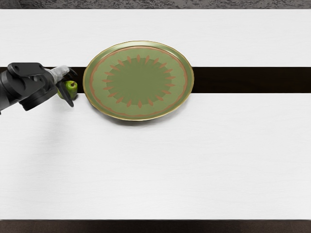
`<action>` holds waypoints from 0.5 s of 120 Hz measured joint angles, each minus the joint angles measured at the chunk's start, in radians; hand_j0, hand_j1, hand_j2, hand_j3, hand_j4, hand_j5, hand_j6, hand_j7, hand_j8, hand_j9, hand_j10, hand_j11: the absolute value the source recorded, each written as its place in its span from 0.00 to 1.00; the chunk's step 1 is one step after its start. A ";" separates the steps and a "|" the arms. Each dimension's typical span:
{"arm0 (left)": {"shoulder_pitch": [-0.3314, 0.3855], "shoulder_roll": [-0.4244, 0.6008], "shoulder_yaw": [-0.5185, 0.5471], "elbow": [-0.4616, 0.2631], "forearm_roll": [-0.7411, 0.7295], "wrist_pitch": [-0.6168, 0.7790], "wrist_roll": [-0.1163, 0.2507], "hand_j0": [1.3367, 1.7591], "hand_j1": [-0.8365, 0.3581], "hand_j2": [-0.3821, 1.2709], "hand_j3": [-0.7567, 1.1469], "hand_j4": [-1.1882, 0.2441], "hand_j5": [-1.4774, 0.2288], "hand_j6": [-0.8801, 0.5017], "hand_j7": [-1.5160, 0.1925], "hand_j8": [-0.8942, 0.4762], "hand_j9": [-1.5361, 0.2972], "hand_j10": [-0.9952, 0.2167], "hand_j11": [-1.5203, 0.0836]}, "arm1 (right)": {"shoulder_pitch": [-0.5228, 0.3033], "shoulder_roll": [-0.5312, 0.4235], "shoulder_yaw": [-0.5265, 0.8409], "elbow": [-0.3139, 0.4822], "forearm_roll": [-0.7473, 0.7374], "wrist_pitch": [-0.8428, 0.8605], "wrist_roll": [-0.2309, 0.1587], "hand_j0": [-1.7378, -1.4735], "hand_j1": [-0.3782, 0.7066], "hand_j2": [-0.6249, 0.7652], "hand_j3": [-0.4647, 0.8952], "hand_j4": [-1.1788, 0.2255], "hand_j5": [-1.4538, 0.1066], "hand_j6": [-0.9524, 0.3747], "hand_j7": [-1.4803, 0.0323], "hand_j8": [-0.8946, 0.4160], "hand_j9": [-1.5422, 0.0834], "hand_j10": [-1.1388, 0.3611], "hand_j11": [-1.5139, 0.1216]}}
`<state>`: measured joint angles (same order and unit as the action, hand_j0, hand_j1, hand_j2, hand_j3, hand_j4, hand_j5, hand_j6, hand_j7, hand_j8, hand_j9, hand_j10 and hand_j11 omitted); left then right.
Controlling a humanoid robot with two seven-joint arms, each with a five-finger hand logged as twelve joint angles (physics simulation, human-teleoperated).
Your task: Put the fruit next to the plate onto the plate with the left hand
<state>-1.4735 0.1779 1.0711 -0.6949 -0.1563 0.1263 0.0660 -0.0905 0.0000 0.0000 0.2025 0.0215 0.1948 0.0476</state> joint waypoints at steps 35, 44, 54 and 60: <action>-0.001 0.000 0.004 0.000 -0.002 0.000 0.001 0.76 0.71 0.27 0.40 0.63 0.65 0.43 0.67 0.44 0.64 0.59 0.72 | 0.000 0.000 0.000 0.000 0.000 0.000 0.000 0.30 0.04 0.45 0.34 0.83 0.92 0.71 0.97 0.67 0.94 0.75 0.91; -0.001 0.000 0.006 0.000 -0.002 0.001 0.003 0.76 0.71 0.27 0.40 0.63 0.65 0.43 0.67 0.44 0.63 0.58 0.72 | 0.000 0.000 0.000 0.000 0.000 0.000 0.000 0.30 0.04 0.45 0.34 0.83 0.92 0.71 0.97 0.67 0.94 0.75 0.91; -0.001 0.000 0.009 -0.001 -0.006 0.001 0.004 0.76 0.70 0.27 0.40 0.63 0.65 0.43 0.67 0.44 0.63 0.58 0.71 | 0.000 0.000 0.000 0.000 0.000 0.000 0.000 0.30 0.04 0.45 0.34 0.83 0.92 0.71 0.97 0.67 0.94 0.75 0.91; -0.001 0.000 0.013 -0.001 -0.010 0.001 0.004 0.76 0.70 0.27 0.40 0.63 0.64 0.43 0.67 0.44 0.63 0.58 0.71 | 0.000 0.000 0.000 0.000 0.000 0.000 0.000 0.30 0.04 0.45 0.34 0.83 0.92 0.71 0.97 0.67 0.94 0.75 0.91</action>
<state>-1.4741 0.1779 1.0844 -0.6959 -0.1666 0.1272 0.0700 -0.0905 0.0000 0.0000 0.2025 0.0215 0.1948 0.0476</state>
